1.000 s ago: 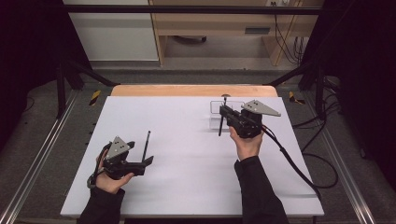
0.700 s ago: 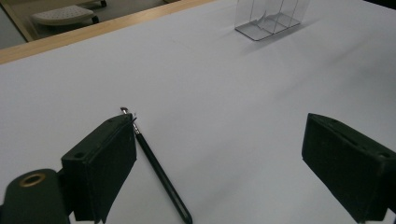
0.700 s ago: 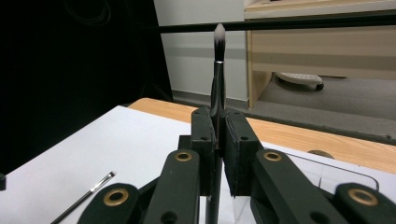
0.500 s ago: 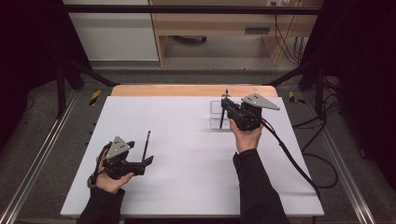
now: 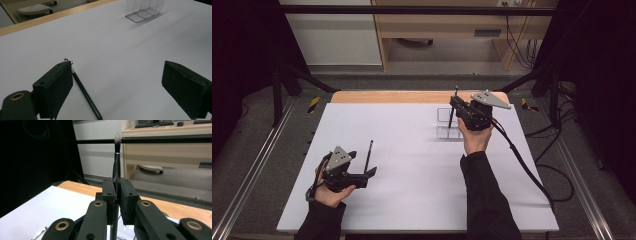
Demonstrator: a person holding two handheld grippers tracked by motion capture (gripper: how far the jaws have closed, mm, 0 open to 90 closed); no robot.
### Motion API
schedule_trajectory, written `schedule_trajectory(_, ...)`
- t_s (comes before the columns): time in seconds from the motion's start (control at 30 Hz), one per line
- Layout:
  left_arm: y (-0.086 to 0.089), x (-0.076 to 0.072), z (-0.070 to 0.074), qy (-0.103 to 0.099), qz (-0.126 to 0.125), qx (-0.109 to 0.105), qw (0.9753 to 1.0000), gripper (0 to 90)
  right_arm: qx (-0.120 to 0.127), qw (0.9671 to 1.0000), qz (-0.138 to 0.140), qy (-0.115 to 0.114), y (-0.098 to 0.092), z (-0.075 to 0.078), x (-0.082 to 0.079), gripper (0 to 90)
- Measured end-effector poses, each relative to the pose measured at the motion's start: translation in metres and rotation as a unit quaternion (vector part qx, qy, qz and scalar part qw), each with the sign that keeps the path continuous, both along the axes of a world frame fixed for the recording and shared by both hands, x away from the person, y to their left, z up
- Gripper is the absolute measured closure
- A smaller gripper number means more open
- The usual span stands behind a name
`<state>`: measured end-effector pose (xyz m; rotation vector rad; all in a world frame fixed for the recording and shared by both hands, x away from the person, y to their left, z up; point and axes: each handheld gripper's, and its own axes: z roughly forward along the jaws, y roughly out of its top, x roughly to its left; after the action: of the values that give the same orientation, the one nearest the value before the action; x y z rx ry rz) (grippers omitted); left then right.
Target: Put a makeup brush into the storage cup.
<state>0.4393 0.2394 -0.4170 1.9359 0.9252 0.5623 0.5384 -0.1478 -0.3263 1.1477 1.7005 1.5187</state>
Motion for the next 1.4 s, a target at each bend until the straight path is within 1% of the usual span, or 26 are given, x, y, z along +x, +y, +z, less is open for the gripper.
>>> schedule_trajectory(0.23, 0.000, 0.000, 0.000, -0.001, -0.001, 0.001, 1.0000, 9.1, -0.001, 0.9999, -0.012, -0.006, -0.001, 0.004, 0.009, 84.0)
schedule_trajectory(0.4, 0.000, 0.000, 0.000, -0.001, 0.000, -0.001, 1.0000, 9.1, -0.002, 0.9997, -0.022, -0.004, -0.002, 0.004, 0.016, 84.1)
schedule_trajectory(0.57, 0.000, 0.000, 0.000, 0.000, 0.000, 0.000, 1.0000, 9.1, -0.005, 0.9996, -0.027, -0.002, -0.003, 0.002, 0.023, 84.1)
schedule_trajectory(0.77, 0.000, 0.000, 0.000, -0.001, 0.001, 0.001, 1.0000, 9.1, -0.009, 0.9992, -0.040, 0.001, -0.003, -0.002, 0.031, 84.1)
schedule_trajectory(0.87, 0.000, 0.000, 0.000, -0.001, 0.001, 0.000, 1.0000, 9.1, -0.012, 0.9990, -0.044, -0.001, -0.004, -0.003, 0.035, 84.1)
schedule_trajectory(1.1, 0.000, 0.000, 0.000, -0.002, 0.002, -0.002, 1.0000, 9.1, -0.016, 0.9983, -0.055, 0.004, -0.004, -0.008, 0.043, 84.1)
schedule_trajectory(1.4, 0.000, 0.000, 0.000, -0.003, 0.002, 0.000, 1.0000, 9.1, -0.019, 0.9979, -0.062, 0.007, -0.004, -0.014, 0.051, 84.1)
